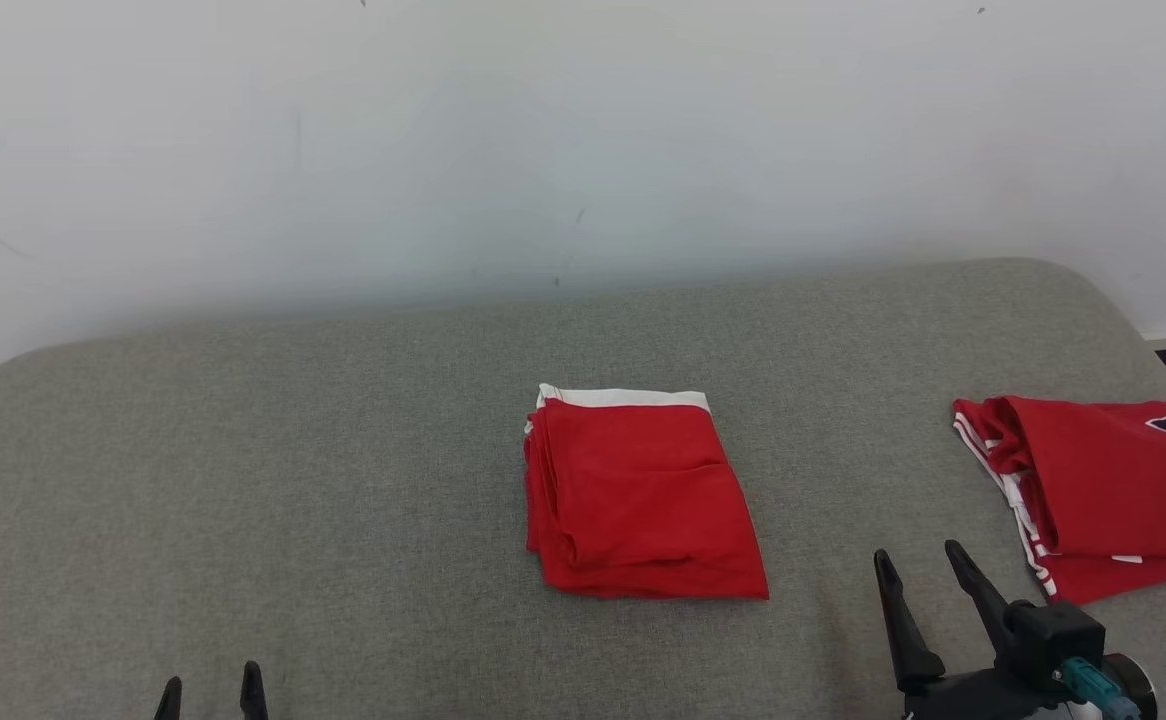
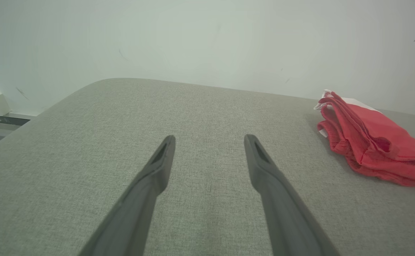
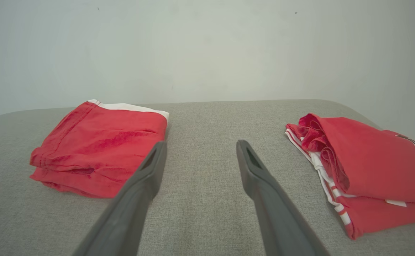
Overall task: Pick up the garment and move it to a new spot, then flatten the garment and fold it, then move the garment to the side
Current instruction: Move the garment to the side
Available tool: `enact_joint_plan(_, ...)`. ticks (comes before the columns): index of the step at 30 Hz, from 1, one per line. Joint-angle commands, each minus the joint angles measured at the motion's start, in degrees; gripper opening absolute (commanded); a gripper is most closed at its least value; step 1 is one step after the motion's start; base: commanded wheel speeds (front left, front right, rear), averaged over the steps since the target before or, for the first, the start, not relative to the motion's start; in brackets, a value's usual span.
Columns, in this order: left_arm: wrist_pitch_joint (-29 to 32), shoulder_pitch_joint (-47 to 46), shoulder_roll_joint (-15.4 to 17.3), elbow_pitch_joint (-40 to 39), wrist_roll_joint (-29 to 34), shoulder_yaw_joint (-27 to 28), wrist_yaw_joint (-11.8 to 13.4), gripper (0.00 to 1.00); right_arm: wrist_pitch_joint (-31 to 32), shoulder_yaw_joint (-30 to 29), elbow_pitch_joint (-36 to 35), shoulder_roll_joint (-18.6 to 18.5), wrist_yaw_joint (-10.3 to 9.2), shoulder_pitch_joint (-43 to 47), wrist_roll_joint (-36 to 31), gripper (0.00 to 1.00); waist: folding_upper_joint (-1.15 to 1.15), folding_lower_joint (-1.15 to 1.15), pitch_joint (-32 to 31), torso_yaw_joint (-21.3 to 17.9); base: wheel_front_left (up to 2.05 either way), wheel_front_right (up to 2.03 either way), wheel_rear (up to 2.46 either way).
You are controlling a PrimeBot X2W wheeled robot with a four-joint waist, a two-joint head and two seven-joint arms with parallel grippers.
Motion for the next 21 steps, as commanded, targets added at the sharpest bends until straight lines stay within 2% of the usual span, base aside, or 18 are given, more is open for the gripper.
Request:
enact_joint_plan(1, -0.13, -0.48, -0.04, 0.06, 0.23, -0.04, -0.16, 1.00, 0.06, 0.16, -0.09, 0.16, -0.16, -0.47, 0.48, 1.00, 0.00, 0.00, 0.01, 0.05, 0.00, 0.00, 0.00)
enact_joint_plan(7, -0.13, -0.58, -0.05, -0.37, -0.48, -0.38, -0.05, 1.00, 3.69, 0.96, -2.91, -1.80, -0.16, -2.94, 2.01, 1.00, 0.00, 0.00, 0.27, 0.79, 0.00, 0.00, 0.00)
enact_joint_plan(15, -0.13, -0.81, -0.03, -1.45, -1.11, -3.00, 0.67, 1.00, 24.37, 4.01, -6.26, -5.46, -0.15, -8.86, 9.40, 1.00, 0.00, 0.00, 1.96, 4.40, 0.00, 0.00, 0.00)
enact_joint_plan(21, -0.14, -1.59, -0.04, -2.89, -1.26, -5.67, 1.05, 1.00, 37.61, 0.62, -3.50, -7.05, -0.16, -13.05, 13.87, 1.00, 0.00, 0.00, 4.59, 9.57, 0.00, 0.00, 0.00)
